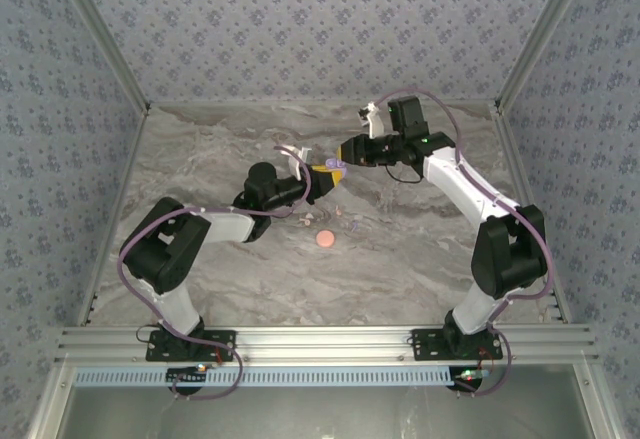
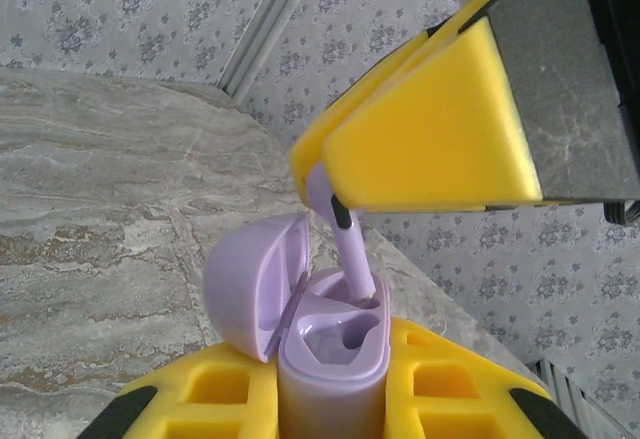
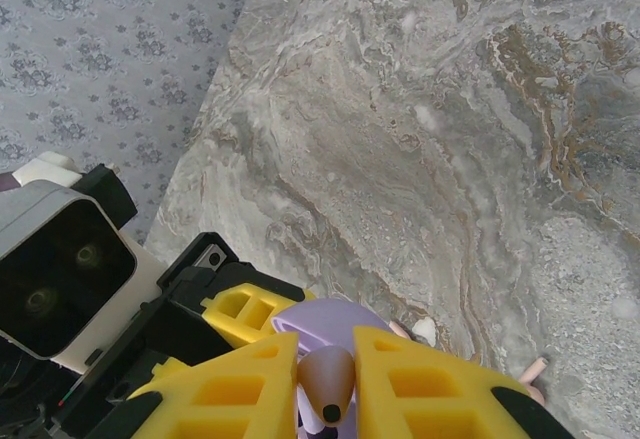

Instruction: Insert wireless bluetooth earbuds into charging case

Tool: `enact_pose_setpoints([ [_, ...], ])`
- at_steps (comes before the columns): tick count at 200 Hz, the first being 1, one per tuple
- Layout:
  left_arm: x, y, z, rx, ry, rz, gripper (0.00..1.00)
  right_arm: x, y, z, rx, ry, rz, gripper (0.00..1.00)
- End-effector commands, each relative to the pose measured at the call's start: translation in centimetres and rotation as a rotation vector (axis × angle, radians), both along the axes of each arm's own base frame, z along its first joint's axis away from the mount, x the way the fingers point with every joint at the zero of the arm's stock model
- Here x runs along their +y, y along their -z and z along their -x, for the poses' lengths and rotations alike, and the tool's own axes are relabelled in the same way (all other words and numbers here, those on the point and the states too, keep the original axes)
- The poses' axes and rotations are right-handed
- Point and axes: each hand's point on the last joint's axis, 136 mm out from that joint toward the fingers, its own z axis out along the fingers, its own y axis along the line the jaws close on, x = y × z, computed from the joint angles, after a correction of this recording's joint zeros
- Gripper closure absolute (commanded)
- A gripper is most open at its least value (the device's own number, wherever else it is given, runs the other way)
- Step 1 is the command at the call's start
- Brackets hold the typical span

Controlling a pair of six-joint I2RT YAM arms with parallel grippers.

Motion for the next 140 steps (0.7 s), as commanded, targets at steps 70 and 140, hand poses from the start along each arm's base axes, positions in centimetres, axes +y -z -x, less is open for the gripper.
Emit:
enact_pose_setpoints([
  [70,-0.23,-2.32,-0.99,-0.024,-0.037,0.043,0.85,-0.05,0.29,1.30,-0.019,-0.025,0.041,0.81],
  [140,-0.49,-2.44,-0.56,-0.048,-0.008,0.026,0.85,-0.32,0.22,1.55,-0.022,-0.029,0.059,0.71],
])
